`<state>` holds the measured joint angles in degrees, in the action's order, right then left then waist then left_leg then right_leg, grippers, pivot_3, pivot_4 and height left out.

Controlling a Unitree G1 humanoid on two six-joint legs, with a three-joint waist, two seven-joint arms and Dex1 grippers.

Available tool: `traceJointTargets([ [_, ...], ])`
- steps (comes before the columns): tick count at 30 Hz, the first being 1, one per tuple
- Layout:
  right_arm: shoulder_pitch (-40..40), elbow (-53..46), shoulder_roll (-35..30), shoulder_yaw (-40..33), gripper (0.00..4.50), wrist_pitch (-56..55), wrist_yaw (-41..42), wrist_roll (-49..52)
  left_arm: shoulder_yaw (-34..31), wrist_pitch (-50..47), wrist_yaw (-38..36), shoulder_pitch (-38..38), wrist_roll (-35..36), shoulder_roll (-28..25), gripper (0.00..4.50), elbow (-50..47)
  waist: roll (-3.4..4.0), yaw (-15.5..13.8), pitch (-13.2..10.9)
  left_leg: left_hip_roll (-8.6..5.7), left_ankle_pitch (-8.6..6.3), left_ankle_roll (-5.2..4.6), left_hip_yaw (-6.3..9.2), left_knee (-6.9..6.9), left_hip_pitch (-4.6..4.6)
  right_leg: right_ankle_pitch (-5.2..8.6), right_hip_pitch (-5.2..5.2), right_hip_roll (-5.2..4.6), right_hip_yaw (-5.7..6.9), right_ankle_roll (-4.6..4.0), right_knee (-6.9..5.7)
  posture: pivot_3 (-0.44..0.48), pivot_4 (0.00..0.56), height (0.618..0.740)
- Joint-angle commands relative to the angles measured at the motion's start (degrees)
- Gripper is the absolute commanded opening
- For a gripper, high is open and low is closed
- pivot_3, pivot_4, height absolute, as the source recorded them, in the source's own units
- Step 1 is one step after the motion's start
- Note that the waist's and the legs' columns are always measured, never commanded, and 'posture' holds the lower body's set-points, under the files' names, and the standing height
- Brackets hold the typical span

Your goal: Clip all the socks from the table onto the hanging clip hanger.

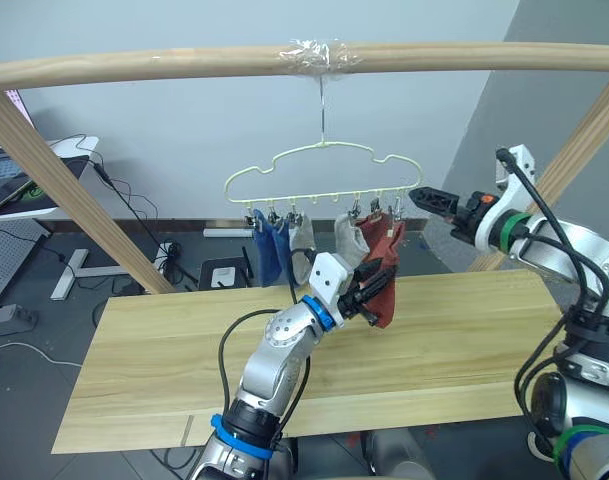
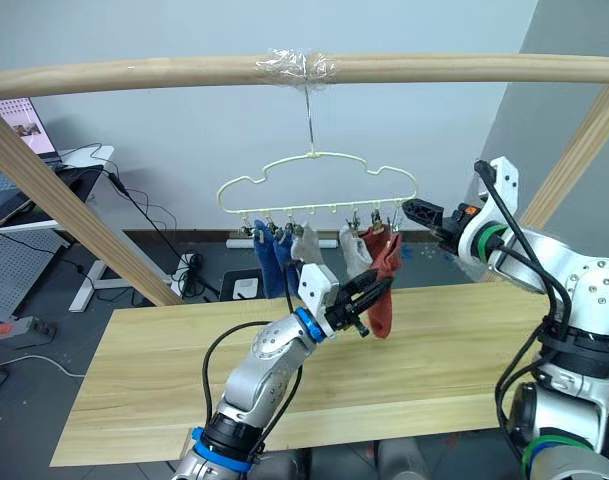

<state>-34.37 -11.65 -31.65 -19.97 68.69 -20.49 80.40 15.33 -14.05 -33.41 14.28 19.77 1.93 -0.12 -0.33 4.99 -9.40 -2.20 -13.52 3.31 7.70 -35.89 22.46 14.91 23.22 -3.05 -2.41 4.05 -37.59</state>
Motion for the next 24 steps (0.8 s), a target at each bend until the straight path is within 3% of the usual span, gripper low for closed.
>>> traceJointTargets([
  [1, 4.4, -7.3, -2.4, 5.5, 4.5, -7.2, 11.0, -11.5, -0.4, -4.0, -1.7, 0.6, 2.6, -0.5, 2.52, -1.6, -0.01, 0.0, 0.0, 0.0, 0.0, 0.0, 0.0, 0.0, 0.01, 0.0, 0.0, 0.0, 0.01, 0.01, 0.03, -0.119, 0.13, 0.74],
  [5, 11.1, -11.3, 0.0, 9.7, 4.5, -16.3, 16.7, -22.0, -0.6, -5.0, -3.0, -1.3, 1.8, -3.5, 3.7, -1.6, -0.02, 0.0, 0.0, 0.01, 0.0, 0.01, -0.05, -0.01, -0.01, -0.01, 0.0, 0.0, -0.04, 0.04, 0.05, -0.11, 0.133, 0.74],
  [8, 19.8, -12.9, 0.6, 15.5, 4.5, -25.6, 21.0, -34.3, -2.9, -1.3, -2.2, -5.6, -2.0, -9.4, 4.49, -2.9, -0.04, -0.1, 0.0, 0.01, 0.0, 0.01, 0.0, 0.02, -0.03, -0.02, 0.0, 0.0, -0.02, 0.04, 0.07, -0.106, 0.133, 0.74],
  [14, 35.1, -6.6, 0.1, 25.8, 4.5, -42.9, 27.6, -55.5, -14.1, -2.0, 6.7, -17.7, -7.0, -19.7, 4.49, -5.8, -0.07, -0.4, -0.1, 0.03, -0.01, 0.03, 0.01, 0.07, -0.02, -0.02, 0.01, -0.04, -0.05, 0.04, 0.2, -0.033, 0.142, 0.74],
  [18, 41.1, -2.2, 2.0, 25.6, 4.5, -48.8, 29.2, -61.3, -21.4, -2.2, 12.8, -25.4, -9.4, -22.6, 4.49, -5.4, -0.1, -1.7, -0.1, 0.01, -0.02, 0.03, 0.02, 0.07, -0.03, -0.05, -0.01, -0.09, -0.06, 0.06, 0.25, 0.011, 0.132, 0.74],
  [24, 46.8, 5.3, 3.8, 24.2, 4.5, -57.7, 31.2, -68.4, -25.0, -0.9, 14.5, -33.4, -10.7, -23.3, 4.49, -4.1, -0.22, -3.8, 0.0, 0.0, -0.02, 0.05, 0.01, 0.04, -0.04, 0.04, -0.06, -0.14, -0.05, -0.21, 0.34, 0.026, 0.1, 0.74],
])
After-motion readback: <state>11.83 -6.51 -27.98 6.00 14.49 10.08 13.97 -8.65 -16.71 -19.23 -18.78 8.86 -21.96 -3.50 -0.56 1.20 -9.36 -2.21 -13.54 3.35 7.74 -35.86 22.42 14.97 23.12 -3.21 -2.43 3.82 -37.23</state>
